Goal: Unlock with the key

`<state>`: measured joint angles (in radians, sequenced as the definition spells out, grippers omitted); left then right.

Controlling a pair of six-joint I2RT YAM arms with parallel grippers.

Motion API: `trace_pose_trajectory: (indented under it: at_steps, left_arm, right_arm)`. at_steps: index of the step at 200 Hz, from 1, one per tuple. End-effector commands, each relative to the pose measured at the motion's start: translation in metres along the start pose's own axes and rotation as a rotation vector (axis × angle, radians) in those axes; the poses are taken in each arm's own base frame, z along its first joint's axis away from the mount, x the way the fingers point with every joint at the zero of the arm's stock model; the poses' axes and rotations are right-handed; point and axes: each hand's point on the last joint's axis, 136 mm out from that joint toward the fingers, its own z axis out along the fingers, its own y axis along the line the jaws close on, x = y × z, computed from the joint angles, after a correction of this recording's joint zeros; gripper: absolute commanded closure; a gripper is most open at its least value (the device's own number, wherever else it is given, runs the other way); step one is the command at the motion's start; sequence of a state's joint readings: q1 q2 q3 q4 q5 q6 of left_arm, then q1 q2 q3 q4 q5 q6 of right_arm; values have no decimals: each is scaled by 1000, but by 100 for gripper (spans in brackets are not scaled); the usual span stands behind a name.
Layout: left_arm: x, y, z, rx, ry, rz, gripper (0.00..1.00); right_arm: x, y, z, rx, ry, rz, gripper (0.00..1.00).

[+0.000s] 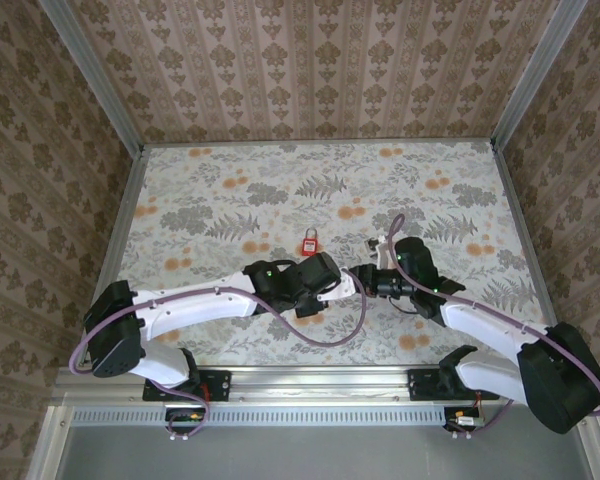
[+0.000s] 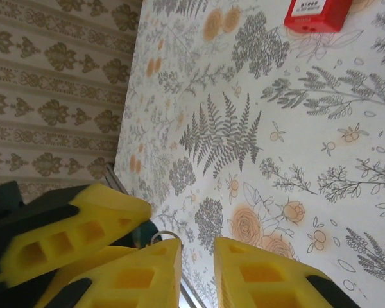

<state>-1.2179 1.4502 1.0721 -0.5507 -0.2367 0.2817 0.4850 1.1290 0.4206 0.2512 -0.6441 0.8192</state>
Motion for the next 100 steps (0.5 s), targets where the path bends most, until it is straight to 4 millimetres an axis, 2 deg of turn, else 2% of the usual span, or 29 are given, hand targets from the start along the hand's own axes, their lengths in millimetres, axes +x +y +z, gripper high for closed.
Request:
trace_pose_trajectory:
  at_steps: [1,100]
  left_arm:
    - [-12,1,-13,8,-37,1,81]
    - [-12,0,-13,12,-48,-2,82]
  right_arm:
    - [-1,13,6,-48,18,-24,79]
    - [-2,25,0,-83,11,-63,82]
